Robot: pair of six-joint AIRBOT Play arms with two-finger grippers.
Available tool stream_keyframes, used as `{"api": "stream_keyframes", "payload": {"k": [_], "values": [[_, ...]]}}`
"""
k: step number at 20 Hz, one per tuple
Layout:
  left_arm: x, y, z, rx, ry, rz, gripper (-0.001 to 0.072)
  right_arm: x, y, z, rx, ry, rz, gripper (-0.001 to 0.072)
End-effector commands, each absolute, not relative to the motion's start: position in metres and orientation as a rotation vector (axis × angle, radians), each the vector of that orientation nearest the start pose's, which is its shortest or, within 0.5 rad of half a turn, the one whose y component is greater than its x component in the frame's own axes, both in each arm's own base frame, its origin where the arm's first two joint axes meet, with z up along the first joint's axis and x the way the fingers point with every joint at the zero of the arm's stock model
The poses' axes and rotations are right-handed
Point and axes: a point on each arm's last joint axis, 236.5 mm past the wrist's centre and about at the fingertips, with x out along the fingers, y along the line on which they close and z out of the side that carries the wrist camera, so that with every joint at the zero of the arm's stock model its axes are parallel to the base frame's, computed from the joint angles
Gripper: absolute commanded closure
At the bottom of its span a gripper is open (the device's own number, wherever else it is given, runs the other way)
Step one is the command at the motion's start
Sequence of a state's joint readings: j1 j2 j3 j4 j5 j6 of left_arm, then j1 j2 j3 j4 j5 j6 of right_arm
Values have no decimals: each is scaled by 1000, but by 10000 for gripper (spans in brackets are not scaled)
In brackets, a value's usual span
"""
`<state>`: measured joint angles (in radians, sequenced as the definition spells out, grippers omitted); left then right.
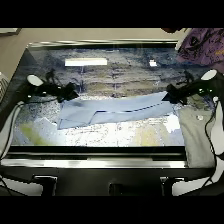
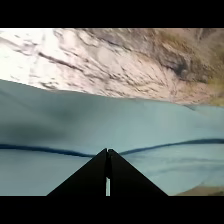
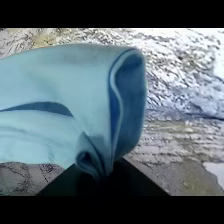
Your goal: Fold the clothes and pants, and hang the long-sleeved shirts on hangers.
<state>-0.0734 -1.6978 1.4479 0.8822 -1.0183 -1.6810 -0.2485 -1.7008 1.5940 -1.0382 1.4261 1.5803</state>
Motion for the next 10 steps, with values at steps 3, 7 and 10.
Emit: {"api": "stream_keyframes", "payload": {"k": [3,7,10], "values": [[454,-336,-37,-797,1320,-473,688,411,-18,64,579,1387,-28,674],[423,-439,-42,-840,1378,-620,688,381,-32,97,501,1373,-101,674],[401,-493,-54,-858,1440,-655,688,372,-35,120,479,1313,-119,674]]}}
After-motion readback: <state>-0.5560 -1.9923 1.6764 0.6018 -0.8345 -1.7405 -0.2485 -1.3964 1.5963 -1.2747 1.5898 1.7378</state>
